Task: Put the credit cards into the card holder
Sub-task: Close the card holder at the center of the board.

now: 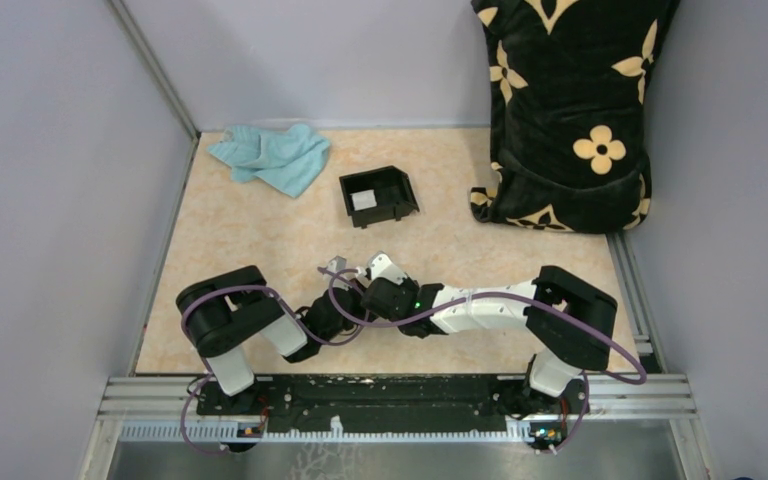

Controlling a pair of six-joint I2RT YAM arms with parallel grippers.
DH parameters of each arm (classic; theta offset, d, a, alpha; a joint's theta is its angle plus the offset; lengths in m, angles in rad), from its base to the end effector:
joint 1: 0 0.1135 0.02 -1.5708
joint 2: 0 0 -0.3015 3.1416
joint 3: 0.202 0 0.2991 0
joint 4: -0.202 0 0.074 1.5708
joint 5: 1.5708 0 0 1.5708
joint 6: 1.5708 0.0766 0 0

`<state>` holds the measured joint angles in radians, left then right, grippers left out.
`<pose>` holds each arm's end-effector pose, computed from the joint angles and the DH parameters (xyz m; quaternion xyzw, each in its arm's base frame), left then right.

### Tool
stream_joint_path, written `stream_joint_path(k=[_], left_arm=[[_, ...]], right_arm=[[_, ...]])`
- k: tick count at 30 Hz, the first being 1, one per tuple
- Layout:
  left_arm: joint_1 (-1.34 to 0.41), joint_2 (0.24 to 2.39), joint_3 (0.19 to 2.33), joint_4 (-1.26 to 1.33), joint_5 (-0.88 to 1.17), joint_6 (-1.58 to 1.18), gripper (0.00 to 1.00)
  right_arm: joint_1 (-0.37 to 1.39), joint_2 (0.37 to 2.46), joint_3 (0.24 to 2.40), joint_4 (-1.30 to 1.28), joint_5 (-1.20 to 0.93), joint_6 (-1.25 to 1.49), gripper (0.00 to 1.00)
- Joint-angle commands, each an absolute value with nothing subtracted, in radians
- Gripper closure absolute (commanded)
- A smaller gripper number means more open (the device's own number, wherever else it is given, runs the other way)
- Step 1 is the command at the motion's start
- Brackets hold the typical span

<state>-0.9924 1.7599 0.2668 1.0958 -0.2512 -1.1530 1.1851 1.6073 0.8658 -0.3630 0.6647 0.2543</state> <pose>0.1777 -0.2374 0.0648 -0.1354 0.8180 -0.4327 0.3541 0.1747 0.3047 0.1412 -0.3454 0.8557 -0.0948 0.3735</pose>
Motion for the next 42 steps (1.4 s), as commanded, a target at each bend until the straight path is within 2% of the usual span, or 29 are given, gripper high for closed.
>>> stream_joint_path(k=[1,17,26,42], left_arm=[[-0.999,1.805,0.242,0.933,-0.207,-1.122,1.0],[-0.999,1.774,0.242,0.898,-0.216,-1.109,1.0],[-0.999,1.779,0.245,0.897,-0.215,-1.11,1.0],[-0.999,1.798,0.245,0.913,-0.209,-1.118,1.0]], right_arm=[[1.197,1.589,0.921,-0.335,0.654,0.244,0.87],[1.197,1.628,0.945,-0.326,0.622,0.241,0.85],[1.198,1.615,0.947,-0.364,0.689,0.239,0.73],[1.198,1.627,0.921,-0.368,0.683,0.255,0.74]])
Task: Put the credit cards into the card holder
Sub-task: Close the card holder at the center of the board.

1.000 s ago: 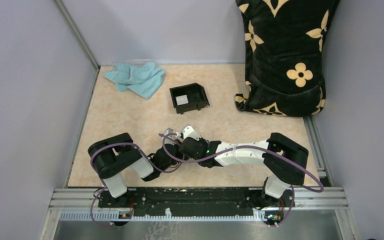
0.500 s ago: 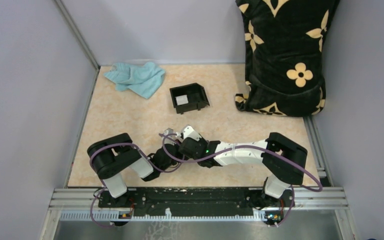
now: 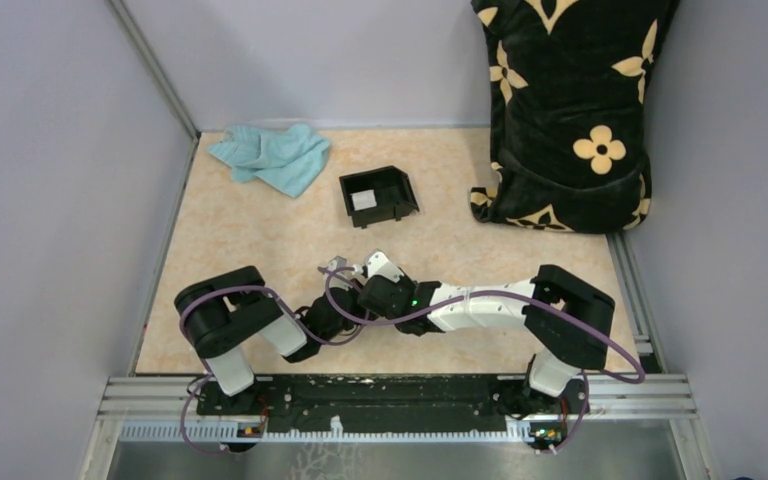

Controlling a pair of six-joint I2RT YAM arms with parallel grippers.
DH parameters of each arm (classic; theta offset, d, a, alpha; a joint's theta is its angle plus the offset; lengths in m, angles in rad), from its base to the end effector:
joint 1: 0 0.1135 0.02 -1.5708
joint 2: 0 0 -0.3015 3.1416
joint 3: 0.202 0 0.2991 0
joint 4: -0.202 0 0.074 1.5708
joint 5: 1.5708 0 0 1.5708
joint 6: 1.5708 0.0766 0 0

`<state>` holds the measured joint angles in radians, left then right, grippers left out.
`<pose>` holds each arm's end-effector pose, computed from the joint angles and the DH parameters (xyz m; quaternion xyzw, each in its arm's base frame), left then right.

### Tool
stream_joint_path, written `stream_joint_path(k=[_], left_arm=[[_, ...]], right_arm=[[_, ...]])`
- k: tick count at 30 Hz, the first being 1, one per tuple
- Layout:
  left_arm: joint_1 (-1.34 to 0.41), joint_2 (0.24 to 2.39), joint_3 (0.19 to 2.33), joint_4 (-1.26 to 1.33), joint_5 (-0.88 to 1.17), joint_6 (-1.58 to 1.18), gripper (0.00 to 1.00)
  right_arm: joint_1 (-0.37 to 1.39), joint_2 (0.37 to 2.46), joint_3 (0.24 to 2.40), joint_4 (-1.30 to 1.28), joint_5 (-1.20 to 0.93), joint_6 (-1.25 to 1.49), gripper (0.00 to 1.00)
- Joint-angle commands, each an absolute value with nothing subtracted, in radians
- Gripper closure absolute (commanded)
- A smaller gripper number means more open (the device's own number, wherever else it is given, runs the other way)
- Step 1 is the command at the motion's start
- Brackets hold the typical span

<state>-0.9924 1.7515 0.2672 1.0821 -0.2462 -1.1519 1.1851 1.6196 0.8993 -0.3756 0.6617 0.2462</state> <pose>0.1773 -0.2374 0.0653 -0.1335 0.8198 -0.4318 0.3518 0.1775 0.3121 0.1469 -0.3477 0.8544 -0.0923 0.3750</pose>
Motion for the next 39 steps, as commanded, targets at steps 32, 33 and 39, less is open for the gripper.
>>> stream_joint_path(k=[32,33,39], left_arm=[[-0.999,1.81,0.241,0.93,-0.204,-1.122,1.0],[-0.999,1.811,0.24,0.929,-0.203,-1.122,1.0],[-0.999,1.808,0.239,0.93,-0.205,-1.122,1.0]], right_arm=[[1.196,1.625,0.887,-0.382,0.686,0.279,0.8],[1.196,1.624,0.886,-0.382,0.687,0.279,0.81],[1.195,1.626,0.89,-0.382,0.699,0.277,0.87]])
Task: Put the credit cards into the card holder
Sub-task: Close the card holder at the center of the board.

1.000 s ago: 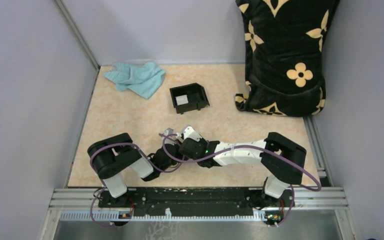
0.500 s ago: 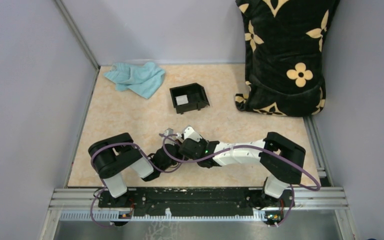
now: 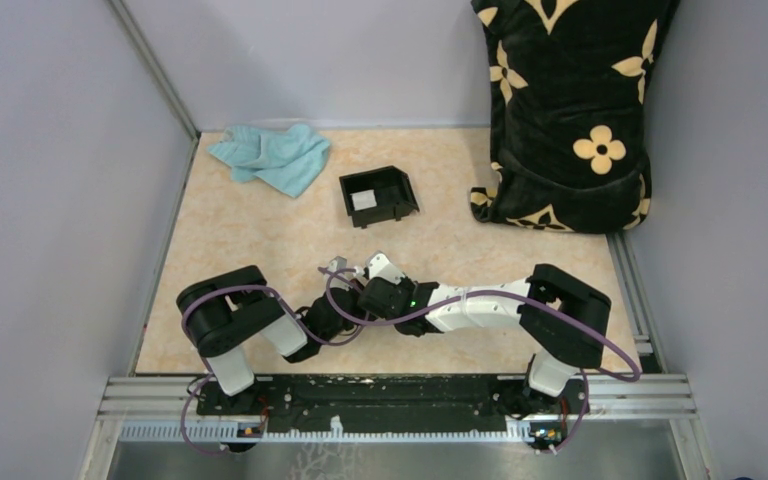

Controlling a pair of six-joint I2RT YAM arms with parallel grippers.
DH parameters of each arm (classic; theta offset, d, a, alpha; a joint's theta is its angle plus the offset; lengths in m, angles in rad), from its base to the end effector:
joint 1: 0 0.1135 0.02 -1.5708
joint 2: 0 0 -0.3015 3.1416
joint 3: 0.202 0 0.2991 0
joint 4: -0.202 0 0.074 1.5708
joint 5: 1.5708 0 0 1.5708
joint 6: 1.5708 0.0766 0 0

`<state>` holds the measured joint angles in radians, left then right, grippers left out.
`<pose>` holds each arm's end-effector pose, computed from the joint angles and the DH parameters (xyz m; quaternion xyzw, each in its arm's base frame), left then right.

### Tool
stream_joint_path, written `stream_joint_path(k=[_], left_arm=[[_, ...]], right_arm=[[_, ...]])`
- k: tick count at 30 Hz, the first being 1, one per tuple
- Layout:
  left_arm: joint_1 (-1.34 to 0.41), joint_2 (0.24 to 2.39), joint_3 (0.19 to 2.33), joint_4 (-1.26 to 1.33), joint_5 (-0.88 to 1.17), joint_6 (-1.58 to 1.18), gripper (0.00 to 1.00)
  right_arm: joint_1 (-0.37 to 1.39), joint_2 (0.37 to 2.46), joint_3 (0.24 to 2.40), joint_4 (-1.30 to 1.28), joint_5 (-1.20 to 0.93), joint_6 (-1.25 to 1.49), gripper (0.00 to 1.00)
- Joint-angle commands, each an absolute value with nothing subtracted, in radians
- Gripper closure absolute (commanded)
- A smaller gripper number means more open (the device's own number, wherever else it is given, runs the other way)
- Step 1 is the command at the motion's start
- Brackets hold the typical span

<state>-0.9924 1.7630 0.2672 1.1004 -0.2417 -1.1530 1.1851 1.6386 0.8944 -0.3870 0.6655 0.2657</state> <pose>0.1773 -0.2381 0.0646 -0.1329 0.8181 -0.4356 0.3511 0.1769 0.3100 0.1385 -0.3454 0.8582 -0.1018 0.3657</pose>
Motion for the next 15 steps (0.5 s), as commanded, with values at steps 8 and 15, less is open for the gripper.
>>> stream_joint_path(k=[8,15], left_arm=[[-0.999,1.81,0.239,0.929,-0.204,-1.121,1.0],[-0.999,1.804,0.242,0.922,-0.204,-1.116,1.0]], right_arm=[[1.193,1.619,0.911,-0.381,0.69,0.266,0.93],[1.195,1.623,0.931,-0.374,0.677,0.264,0.96]])
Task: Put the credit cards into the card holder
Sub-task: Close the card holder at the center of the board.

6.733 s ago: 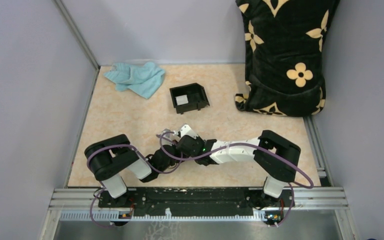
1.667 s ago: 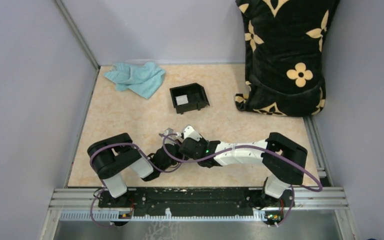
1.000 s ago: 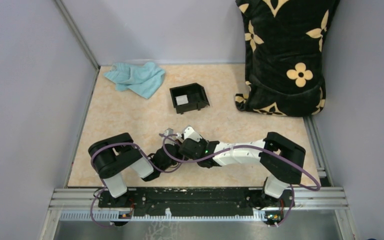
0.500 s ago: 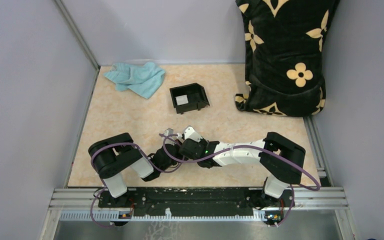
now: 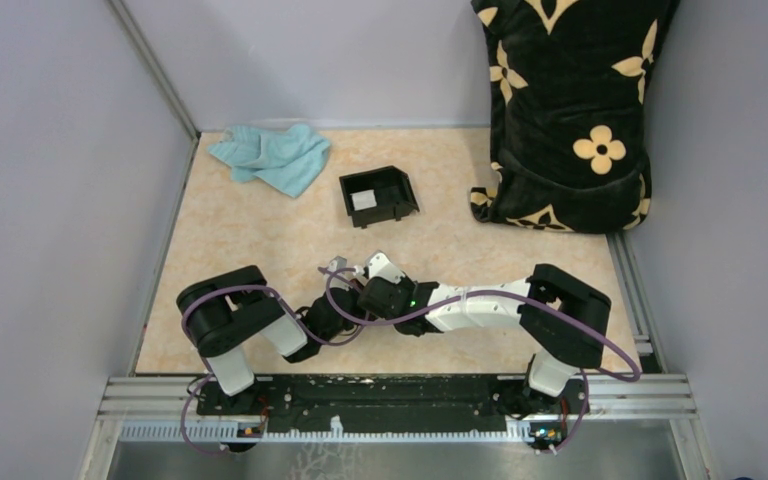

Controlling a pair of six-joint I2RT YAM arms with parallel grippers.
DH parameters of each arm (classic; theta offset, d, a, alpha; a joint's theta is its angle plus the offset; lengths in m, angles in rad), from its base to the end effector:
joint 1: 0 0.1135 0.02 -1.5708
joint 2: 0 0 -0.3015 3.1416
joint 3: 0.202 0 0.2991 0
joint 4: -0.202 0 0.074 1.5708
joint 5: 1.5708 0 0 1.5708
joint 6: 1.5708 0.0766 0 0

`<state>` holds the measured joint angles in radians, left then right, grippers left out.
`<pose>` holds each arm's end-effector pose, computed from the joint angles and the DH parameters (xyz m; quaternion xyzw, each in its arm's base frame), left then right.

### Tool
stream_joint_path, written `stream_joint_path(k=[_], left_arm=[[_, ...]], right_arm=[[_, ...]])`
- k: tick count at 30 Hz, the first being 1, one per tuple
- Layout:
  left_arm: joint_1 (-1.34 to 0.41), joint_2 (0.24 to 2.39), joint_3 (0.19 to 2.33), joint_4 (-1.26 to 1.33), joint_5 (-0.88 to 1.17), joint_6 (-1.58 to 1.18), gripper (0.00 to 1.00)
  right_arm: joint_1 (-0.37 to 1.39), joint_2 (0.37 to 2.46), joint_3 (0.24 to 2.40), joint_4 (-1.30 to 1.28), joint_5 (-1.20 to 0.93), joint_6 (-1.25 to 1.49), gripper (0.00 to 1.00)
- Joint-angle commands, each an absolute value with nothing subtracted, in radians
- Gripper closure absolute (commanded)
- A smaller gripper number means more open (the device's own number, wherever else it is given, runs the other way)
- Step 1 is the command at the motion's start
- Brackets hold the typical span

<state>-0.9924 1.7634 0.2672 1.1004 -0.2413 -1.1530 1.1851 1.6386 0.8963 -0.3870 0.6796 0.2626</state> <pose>0.1773 -0.2381 0.0645 -0.1328 0.8183 -0.4355 0.3509 0.1778 0.3099 0.1397 -0.3441 0.8563 -0.1070 0.3701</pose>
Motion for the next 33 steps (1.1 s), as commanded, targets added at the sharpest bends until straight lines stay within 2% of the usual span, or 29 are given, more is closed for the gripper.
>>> stream_joint_path(k=[1,33], left_arm=[[-0.999,1.803,0.242,0.921,-0.203,-1.114,1.0],[-0.999,1.796,0.241,0.912,-0.203,-1.114,1.0]], right_arm=[[1.194,1.621,0.934,-0.372,0.678,0.264,0.96],[1.193,1.701,0.953,-0.331,0.642,0.265,0.97]])
